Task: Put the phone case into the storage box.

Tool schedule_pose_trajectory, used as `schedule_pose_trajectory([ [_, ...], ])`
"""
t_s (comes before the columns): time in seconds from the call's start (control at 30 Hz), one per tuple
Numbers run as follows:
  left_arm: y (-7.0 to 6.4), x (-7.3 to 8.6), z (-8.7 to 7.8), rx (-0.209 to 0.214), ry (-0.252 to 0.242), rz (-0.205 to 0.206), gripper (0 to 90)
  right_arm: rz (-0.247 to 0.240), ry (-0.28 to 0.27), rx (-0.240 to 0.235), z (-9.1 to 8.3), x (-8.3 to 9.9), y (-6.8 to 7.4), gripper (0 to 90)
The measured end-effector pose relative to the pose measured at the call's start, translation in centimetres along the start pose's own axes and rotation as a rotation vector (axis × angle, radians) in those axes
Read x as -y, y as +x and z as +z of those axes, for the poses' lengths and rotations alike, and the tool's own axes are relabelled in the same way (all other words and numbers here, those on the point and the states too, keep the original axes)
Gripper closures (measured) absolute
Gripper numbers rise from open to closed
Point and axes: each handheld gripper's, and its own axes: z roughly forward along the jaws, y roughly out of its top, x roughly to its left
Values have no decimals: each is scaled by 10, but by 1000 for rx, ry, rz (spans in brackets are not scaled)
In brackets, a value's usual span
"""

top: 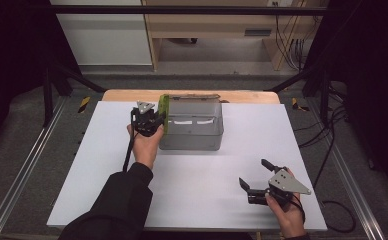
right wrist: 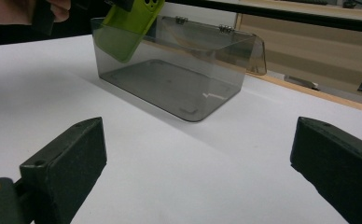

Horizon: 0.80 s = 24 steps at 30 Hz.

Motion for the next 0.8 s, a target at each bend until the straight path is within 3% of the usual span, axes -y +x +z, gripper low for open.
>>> schedule_pose_trajectory([
  [0.8, 0, 4, 7, 30, 42, -29, 775, 2, 5, -1, 0, 0, 0, 38],
])
